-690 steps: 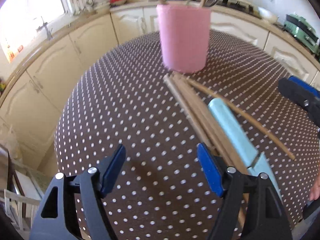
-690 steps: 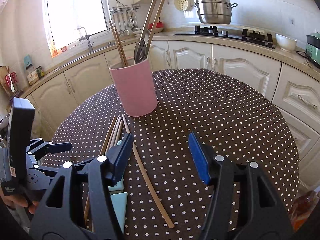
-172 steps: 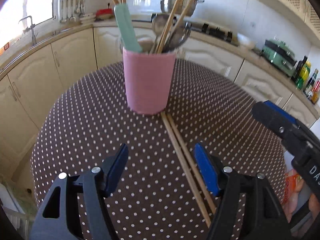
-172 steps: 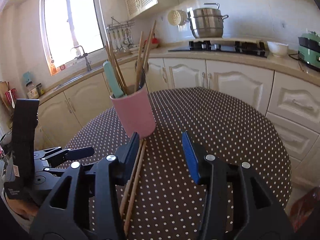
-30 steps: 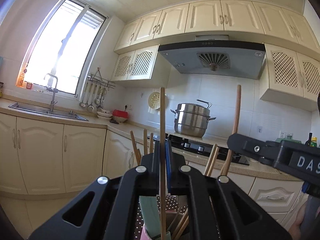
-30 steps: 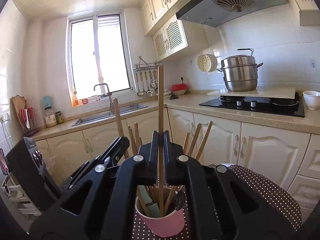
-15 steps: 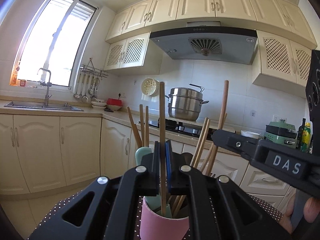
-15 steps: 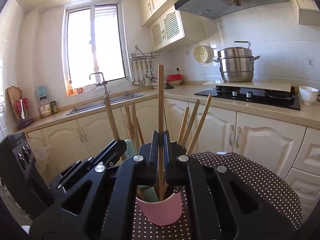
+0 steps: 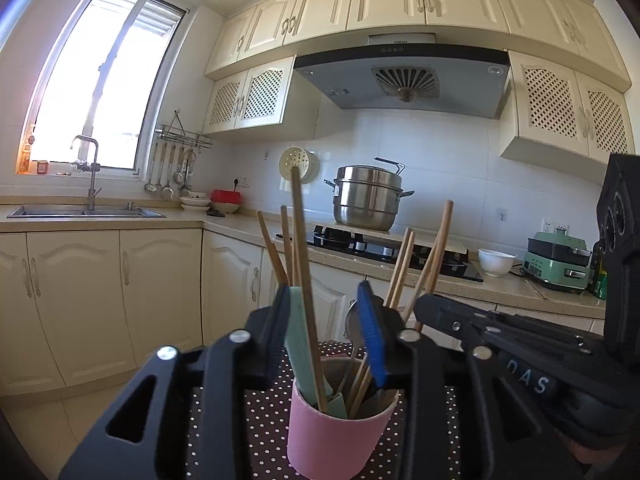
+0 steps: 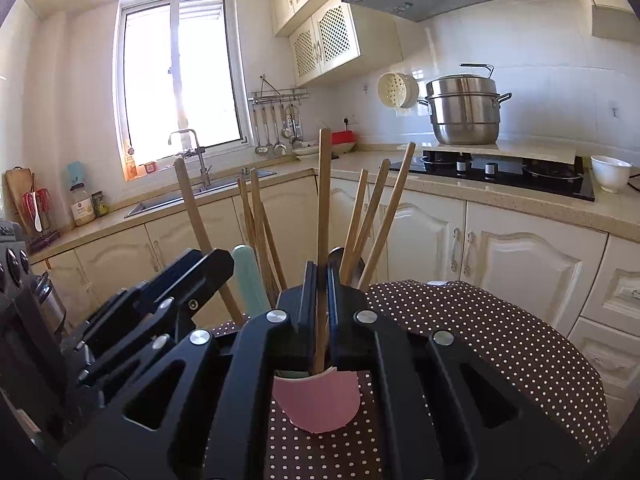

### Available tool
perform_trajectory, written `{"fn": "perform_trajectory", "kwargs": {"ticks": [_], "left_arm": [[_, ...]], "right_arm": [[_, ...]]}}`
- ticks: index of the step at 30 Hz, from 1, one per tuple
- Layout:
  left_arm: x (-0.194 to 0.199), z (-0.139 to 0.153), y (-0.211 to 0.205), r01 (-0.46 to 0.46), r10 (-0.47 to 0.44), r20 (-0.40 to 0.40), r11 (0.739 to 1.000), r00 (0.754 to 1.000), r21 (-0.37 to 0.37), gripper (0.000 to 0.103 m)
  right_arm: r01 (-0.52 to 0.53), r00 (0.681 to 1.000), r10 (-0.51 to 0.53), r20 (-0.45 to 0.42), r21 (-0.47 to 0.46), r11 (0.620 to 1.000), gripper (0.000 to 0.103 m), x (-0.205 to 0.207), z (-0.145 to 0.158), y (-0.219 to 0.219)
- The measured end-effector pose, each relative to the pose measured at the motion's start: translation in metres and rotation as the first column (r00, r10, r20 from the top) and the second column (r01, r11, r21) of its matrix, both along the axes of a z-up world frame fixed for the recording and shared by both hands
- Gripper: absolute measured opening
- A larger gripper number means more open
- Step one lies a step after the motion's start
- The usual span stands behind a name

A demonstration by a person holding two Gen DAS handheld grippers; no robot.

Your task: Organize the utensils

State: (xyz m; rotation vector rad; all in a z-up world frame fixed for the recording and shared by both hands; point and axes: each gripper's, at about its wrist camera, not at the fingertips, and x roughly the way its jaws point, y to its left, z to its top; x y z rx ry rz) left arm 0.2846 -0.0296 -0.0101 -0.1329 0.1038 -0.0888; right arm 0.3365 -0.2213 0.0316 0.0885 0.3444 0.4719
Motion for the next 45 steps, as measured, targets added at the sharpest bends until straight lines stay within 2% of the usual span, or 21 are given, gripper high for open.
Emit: {"fn": "perform_trajectory", "kwargs": {"ticks": [1, 3, 5, 8, 14, 15, 19, 28, 30, 31, 32, 33, 36, 38, 45], "left_arm": [[-0.002, 0.000, 0.002, -0.014, 0.014, -0.004, 1.000, 1.000, 0.003, 0.040], [-0.002, 0.003, 0.004, -0.035, 0.035, -0.018, 0.999, 0.999, 0.013, 0.053], [-0.006, 0.003, 0.007, -0.045, 0.045, -0.021, 0.999, 0.999, 0.018, 0.054], [-0.009, 0.006, 0.011, -0.059, 0.059, -0.037, 0.998, 0.998, 0.022, 0.061], [-0.016, 0.009, 0.015, -0.095, 0.098, -0.080, 0.994, 0.992, 0.048, 0.066], [-0.017, 0.010, 0.016, -0.104, 0.109, -0.089, 0.993, 0.990, 0.057, 0.069], [-0.022, 0.011, 0.015, -0.108, 0.120, -0.145, 0.991, 0.982, 0.085, 0.072], [-0.058, 0.027, 0.004, -0.094, 0.112, -0.163, 0.989, 0.980, 0.115, 0.077], [-0.071, 0.031, 0.001, -0.088, 0.104, -0.153, 0.990, 0.983, 0.113, 0.079], [-0.078, 0.033, -0.001, -0.083, 0.099, -0.149, 0.990, 0.984, 0.110, 0.079], [-0.083, 0.035, -0.003, -0.078, 0.094, -0.148, 0.991, 0.984, 0.112, 0.081], [-0.090, 0.037, -0.006, -0.070, 0.087, -0.145, 0.991, 0.986, 0.115, 0.084], [-0.109, 0.044, -0.012, -0.069, 0.085, -0.132, 0.991, 0.988, 0.119, 0.086], [-0.122, 0.047, -0.017, -0.069, 0.084, -0.123, 0.991, 0.989, 0.117, 0.086], [-0.163, 0.061, -0.030, -0.032, 0.045, -0.115, 0.993, 0.992, 0.113, 0.089]], "right_arm": [[0.000, 1.000, 0.000, -0.004, -0.002, 1.000, 0.006, 0.001, -0.001, 0.000], [0.000, 1.000, 0.000, -0.015, -0.004, 1.000, 0.006, 0.001, -0.005, 0.001], [0.002, 1.000, -0.002, -0.016, -0.004, 1.000, 0.006, -0.001, -0.006, 0.002], [-0.005, 1.000, 0.005, -0.022, 0.000, 1.000, 0.006, -0.003, -0.006, 0.004], [0.026, 1.000, -0.026, 0.000, -0.003, 1.000, 0.008, -0.012, -0.001, 0.002], [0.031, 1.000, -0.031, 0.005, -0.002, 1.000, 0.008, -0.014, 0.000, 0.001], [0.053, 0.999, -0.053, 0.010, 0.003, 0.999, 0.008, -0.024, 0.004, -0.004], [0.095, 0.995, -0.095, 0.002, 0.010, 0.995, 0.008, -0.063, 0.013, -0.027], [0.104, 0.995, -0.104, 0.008, 0.005, 0.995, 0.014, -0.077, 0.016, -0.031], [0.110, 0.994, -0.110, 0.018, 0.002, 0.994, 0.028, -0.086, 0.018, -0.034], [0.120, 0.992, -0.120, 0.027, -0.007, 0.993, 0.049, -0.093, 0.020, -0.035], [0.135, 0.990, -0.134, 0.046, -0.018, 0.991, 0.055, -0.103, 0.022, -0.037], [0.164, 0.983, -0.160, 0.086, -0.041, 0.986, 0.055, -0.128, 0.029, -0.042], [0.182, 0.979, -0.177, 0.098, -0.043, 0.982, 0.062, -0.144, 0.033, -0.048], [0.196, 0.973, -0.188, 0.133, -0.051, 0.979, 0.069, -0.190, 0.042, -0.060]]}}
